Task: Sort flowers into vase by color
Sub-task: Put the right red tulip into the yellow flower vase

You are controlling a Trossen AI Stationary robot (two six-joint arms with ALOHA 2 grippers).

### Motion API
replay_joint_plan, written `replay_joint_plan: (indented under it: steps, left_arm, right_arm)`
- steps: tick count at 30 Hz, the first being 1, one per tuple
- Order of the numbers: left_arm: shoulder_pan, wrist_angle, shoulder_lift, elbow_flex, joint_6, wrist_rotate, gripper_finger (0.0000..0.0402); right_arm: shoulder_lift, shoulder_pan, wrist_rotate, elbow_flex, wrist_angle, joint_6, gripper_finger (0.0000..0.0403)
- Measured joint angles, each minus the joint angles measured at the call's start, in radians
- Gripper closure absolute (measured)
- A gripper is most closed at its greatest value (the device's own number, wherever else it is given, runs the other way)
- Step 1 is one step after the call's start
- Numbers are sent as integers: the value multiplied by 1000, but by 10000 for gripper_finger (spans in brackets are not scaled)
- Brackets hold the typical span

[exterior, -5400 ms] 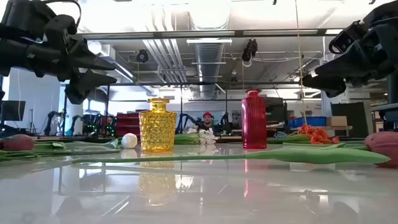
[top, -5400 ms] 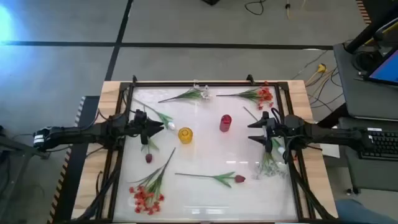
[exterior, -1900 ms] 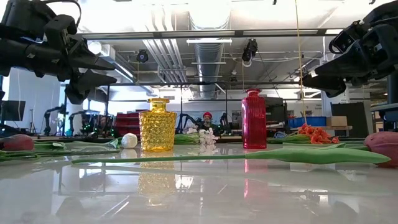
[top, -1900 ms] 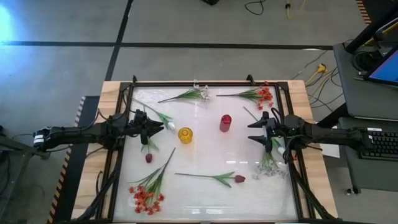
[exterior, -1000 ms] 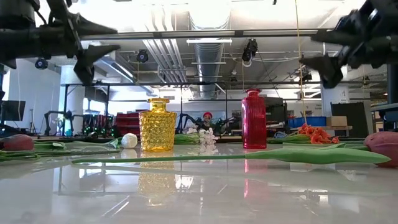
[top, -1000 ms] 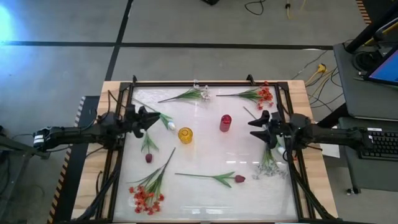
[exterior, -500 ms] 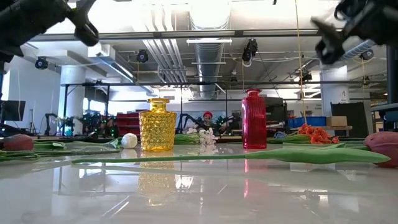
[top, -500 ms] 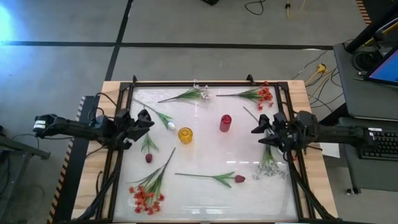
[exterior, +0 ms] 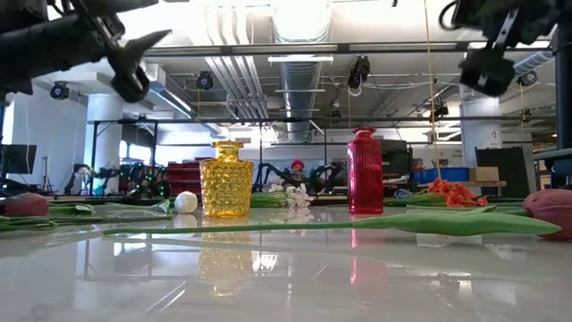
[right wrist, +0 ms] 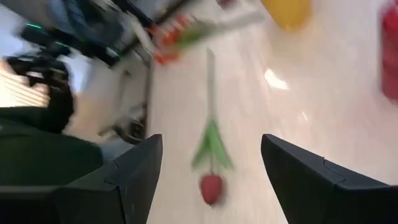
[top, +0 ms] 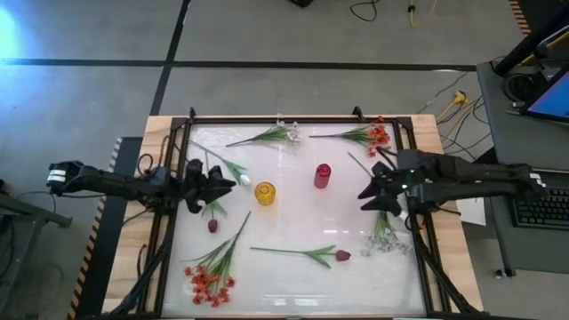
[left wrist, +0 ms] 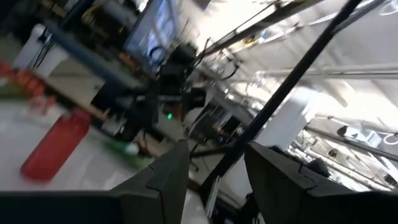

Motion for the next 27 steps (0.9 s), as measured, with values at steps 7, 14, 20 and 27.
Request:
replay_joint_plan:
  steps: [7, 14, 20, 27]
  left_arm:
    - [0, -104, 49, 0, -134, 13, 254]
    - [0, -90, 95, 0, -133, 48, 254]
    - [-8, 21, 154, 0, -87, 47, 254]
    - [-34, 180, 258, 2, -33, 35, 254]
  right_arm:
    - [90, 0, 0, 21, -24, 10, 138]
    - [173, 0, 0, 21, -21, 66, 138]
    - [246, 0, 1, 20, -21, 94, 138]
    - [350, 10, 4, 20, 41, 115, 138]
